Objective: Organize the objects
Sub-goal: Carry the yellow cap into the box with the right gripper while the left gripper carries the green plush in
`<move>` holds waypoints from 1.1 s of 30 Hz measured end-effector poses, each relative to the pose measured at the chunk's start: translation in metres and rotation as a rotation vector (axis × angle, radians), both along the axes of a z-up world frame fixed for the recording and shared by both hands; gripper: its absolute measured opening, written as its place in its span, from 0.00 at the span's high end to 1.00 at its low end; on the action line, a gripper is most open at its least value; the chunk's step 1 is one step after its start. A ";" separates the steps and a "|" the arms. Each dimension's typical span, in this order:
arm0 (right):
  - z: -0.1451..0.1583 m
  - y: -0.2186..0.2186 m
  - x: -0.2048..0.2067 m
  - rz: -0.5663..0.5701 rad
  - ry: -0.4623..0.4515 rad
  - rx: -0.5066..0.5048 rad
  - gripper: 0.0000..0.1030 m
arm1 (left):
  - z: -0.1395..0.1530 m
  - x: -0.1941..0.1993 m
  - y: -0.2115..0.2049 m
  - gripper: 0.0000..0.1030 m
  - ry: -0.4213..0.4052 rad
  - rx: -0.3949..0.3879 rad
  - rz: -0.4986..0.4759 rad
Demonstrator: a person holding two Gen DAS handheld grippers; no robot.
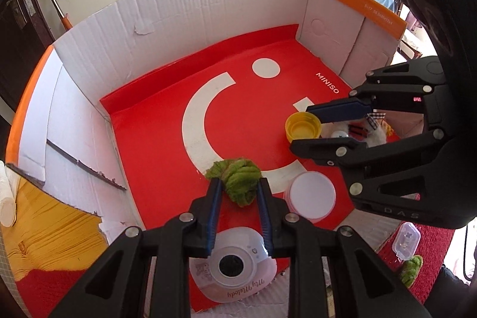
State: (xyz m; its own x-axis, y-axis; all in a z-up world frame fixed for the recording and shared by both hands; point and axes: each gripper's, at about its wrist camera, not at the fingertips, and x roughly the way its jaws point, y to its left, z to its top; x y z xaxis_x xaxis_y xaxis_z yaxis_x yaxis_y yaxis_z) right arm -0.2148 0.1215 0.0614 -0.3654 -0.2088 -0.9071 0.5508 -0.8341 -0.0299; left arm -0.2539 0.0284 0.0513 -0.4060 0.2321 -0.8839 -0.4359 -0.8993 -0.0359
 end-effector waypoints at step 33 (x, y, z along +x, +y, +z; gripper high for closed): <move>-0.005 0.007 0.002 -0.018 -0.018 0.022 0.71 | -0.003 0.002 0.008 0.64 0.010 -0.004 -0.012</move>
